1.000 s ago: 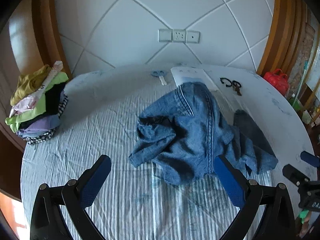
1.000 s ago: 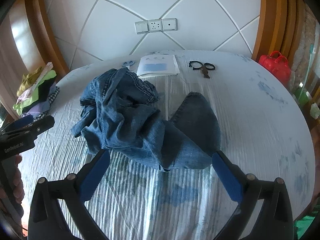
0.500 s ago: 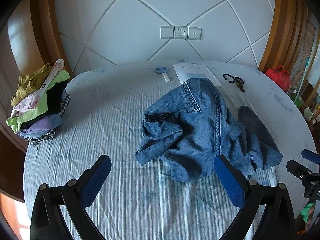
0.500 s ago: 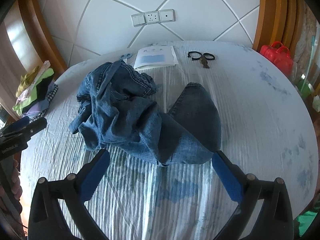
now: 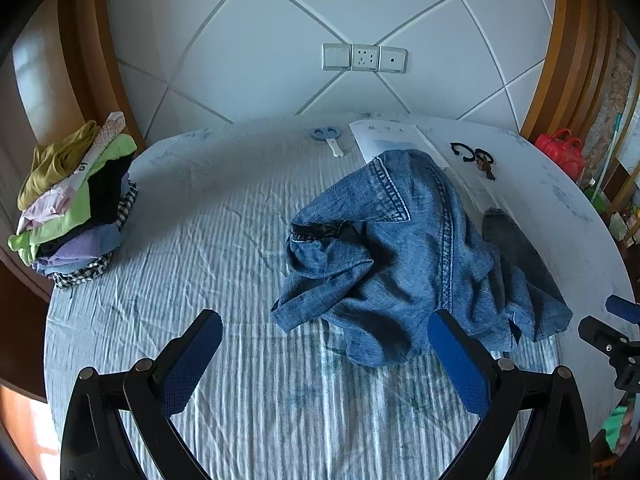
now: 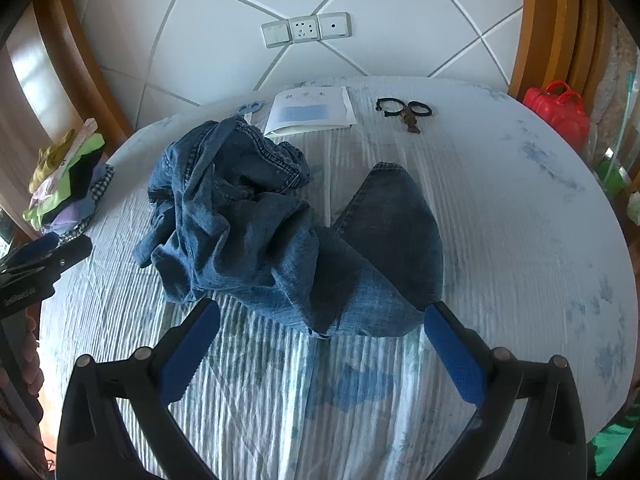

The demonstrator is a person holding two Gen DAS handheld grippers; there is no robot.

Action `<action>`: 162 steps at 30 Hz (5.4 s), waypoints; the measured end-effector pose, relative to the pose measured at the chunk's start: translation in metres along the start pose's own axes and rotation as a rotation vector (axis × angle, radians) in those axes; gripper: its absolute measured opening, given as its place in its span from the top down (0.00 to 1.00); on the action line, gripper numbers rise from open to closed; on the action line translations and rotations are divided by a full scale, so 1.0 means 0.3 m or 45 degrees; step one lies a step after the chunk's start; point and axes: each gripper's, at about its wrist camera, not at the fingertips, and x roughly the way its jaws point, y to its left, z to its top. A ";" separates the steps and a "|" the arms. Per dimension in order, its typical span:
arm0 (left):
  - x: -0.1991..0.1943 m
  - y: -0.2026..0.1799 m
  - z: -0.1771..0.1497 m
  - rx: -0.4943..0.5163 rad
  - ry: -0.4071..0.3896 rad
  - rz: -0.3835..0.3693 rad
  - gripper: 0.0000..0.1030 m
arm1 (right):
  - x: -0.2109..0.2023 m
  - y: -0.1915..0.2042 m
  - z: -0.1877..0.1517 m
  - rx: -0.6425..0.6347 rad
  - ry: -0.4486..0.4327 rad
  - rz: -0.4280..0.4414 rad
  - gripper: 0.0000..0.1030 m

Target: Fold clothes

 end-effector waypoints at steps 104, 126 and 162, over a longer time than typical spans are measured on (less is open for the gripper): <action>-0.128 0.820 -0.217 -0.628 0.109 0.708 0.74 | 0.229 0.899 0.498 -0.729 -0.101 0.714 0.34; 0.356 0.686 0.049 -0.275 0.238 0.217 0.27 | 0.080 -0.510 -0.026 0.367 0.105 -0.035 0.26; 0.476 0.747 0.221 -0.290 0.179 0.211 0.79 | 0.140 -0.558 0.359 0.380 -0.105 -0.202 0.50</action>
